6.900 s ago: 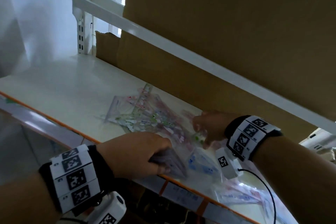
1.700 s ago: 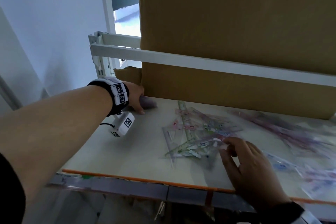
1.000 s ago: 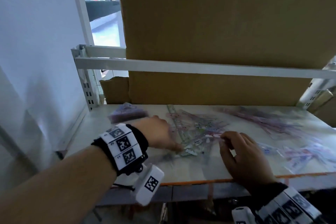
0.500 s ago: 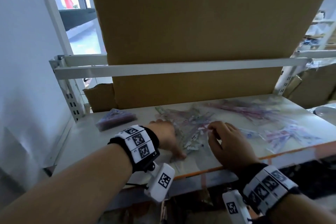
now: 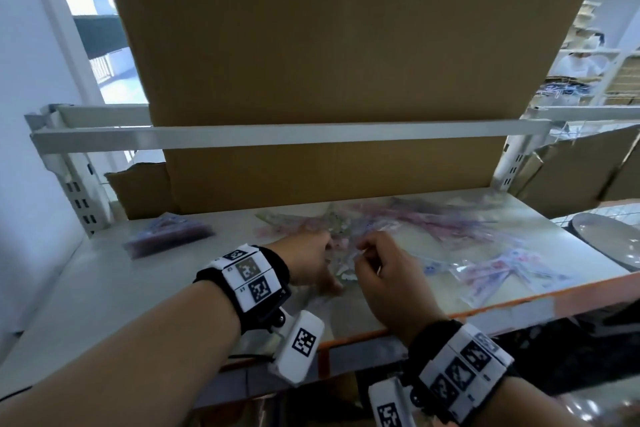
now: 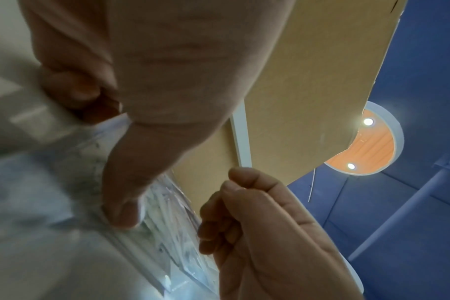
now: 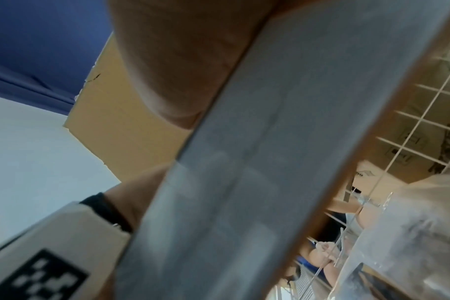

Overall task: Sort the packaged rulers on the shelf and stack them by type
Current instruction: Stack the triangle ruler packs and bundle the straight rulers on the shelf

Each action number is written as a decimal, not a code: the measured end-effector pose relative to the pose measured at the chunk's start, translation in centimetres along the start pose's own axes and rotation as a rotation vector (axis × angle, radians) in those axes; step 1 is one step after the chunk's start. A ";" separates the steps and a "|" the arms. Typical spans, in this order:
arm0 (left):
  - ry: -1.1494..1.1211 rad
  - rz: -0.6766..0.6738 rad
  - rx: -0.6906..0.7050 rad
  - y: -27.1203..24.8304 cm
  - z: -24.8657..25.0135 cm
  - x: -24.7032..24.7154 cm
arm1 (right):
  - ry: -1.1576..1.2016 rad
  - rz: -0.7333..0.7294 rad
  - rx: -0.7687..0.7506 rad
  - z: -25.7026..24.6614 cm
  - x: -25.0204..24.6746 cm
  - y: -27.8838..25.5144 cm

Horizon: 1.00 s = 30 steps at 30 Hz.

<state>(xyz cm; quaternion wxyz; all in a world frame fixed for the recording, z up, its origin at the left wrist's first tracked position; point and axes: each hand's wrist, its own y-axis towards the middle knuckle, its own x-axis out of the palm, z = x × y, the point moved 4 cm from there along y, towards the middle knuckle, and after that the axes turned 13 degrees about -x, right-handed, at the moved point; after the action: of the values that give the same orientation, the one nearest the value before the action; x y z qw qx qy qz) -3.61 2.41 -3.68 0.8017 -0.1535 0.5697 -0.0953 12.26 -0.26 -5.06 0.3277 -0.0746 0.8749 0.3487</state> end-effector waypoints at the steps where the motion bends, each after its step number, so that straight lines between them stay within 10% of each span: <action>1: -0.004 0.001 0.010 0.2 0.5 0.0 | 0.023 0.001 0.008 0.4 0.0 0.1; 10: 0.004 0.091 0.004 -2.6 -1.9 -3.3 | 0.320 0.058 0.129 2.6 0.1 0.2; 22: -0.919 0.212 0.428 -9.6 -0.5 -4.4 | 0.326 -0.278 -0.254 -0.9 0.1 -0.1; 30: -0.790 0.245 0.519 -10.8 -3.1 -3.7 | 0.408 -0.362 -0.272 -1.5 -0.4 -0.5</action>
<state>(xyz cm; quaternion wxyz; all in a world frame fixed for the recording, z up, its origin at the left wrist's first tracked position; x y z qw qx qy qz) -7.48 -6.90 2.50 0.9738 0.0950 0.1931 -0.0734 11.93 -1.66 -4.28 0.1892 -0.3412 0.8403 0.3765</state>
